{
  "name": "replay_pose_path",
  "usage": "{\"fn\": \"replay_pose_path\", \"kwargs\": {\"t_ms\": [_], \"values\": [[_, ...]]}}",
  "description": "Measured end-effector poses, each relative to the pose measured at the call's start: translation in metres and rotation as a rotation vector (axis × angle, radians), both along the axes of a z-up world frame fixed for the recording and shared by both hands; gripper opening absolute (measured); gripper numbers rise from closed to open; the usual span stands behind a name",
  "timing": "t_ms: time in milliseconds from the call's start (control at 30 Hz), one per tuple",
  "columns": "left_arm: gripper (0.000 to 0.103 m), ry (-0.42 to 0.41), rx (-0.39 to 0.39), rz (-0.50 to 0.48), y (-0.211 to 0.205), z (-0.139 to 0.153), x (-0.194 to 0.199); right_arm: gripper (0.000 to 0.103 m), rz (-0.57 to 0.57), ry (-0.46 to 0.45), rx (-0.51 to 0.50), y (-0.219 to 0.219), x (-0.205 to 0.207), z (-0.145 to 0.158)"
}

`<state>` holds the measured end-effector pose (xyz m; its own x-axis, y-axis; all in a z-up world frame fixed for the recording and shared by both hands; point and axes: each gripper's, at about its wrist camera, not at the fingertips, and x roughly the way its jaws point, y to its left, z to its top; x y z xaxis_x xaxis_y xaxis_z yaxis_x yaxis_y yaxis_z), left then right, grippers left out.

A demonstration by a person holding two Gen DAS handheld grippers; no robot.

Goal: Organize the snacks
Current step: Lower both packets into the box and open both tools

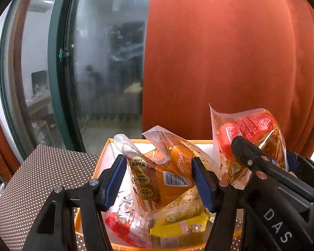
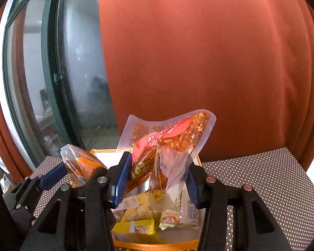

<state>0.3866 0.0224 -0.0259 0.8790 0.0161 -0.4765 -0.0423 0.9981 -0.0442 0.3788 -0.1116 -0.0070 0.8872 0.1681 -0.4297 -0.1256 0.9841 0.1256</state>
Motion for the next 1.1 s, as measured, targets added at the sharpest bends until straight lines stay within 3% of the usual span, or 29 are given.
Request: {"fn": "replay_pose_path", "kwargs": {"t_ms": [233, 467, 733, 967, 1067, 1100], "values": [[0.065, 0.049, -0.037, 0.001, 0.013, -0.024, 0.030, 0.051, -0.023, 0.063, -0.022, 0.001, 0.026, -0.024], [0.069, 0.112, -0.011, 0.062, 0.023, -0.045, 0.054, 0.051, -0.028, 0.095, -0.015, 0.011, 0.043, -0.044], [0.094, 0.158, 0.121, 0.101, 0.023, -0.051, 0.060, 0.048, -0.010, 0.124, 0.041, 0.027, 0.061, -0.064], [0.098, 0.189, 0.160, 0.103, 0.020, -0.056, 0.053, 0.048, 0.064, 0.153, 0.112, 0.037, 0.065, -0.075], [0.098, 0.195, 0.140, 0.086, 0.018, -0.054, 0.046, 0.061, 0.076, 0.182, 0.109, 0.036, 0.067, -0.076], [0.098, 0.194, 0.138, 0.081, 0.017, -0.053, 0.044, 0.071, 0.069, 0.187, 0.104, 0.036, 0.066, -0.076]]}}
